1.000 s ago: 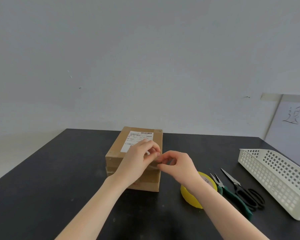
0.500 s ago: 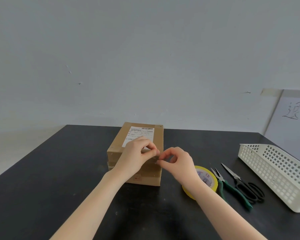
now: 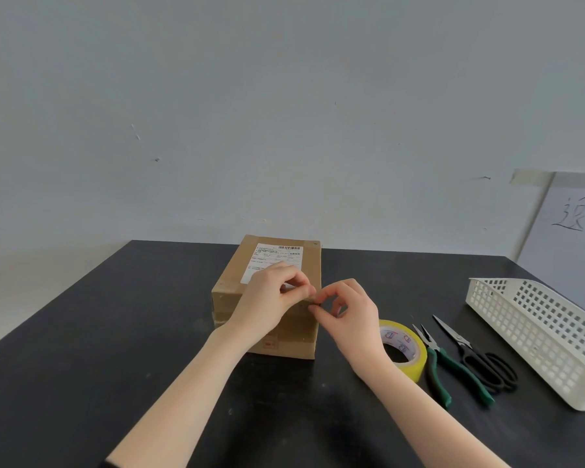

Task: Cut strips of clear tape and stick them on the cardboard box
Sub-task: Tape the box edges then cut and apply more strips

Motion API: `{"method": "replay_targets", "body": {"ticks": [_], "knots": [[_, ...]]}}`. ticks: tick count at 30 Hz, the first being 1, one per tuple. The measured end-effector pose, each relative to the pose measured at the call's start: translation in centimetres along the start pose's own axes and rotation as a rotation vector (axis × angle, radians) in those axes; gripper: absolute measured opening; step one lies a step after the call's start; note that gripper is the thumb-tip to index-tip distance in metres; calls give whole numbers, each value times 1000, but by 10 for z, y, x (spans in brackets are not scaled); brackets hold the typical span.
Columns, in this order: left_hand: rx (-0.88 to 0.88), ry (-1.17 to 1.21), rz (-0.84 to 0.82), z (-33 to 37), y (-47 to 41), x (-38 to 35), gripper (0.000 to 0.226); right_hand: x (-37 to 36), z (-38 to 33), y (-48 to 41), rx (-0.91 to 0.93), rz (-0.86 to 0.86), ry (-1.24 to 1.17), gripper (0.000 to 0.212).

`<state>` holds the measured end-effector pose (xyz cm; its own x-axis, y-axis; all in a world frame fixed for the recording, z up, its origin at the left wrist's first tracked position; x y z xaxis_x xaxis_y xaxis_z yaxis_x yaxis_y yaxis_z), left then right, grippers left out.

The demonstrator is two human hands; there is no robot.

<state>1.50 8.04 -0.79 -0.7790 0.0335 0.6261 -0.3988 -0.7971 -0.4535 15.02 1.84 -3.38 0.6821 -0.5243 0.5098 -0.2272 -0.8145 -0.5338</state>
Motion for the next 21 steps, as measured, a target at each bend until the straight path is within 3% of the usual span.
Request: {"method": "replay_targets", "body": {"ticks": [11, 21], "knots": [[28, -31, 23, -1, 2, -1, 16, -1, -1, 0, 12, 11, -24, 22], [39, -24, -41, -5, 4, 2, 19, -3, -4, -2, -10, 17, -107, 6]]}}
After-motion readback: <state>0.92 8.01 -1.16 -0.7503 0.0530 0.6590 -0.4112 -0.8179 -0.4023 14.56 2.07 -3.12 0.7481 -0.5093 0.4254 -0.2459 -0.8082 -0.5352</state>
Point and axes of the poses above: each hand's wrist, its own y-axis away from the middle knuckle, its own x-axis out of the back of the hand, z = x × y, the point moved 5 cm from there along -y, towards the middle knuckle, and after that the axes turned 6 degrees about x, right-handed, at the moved point
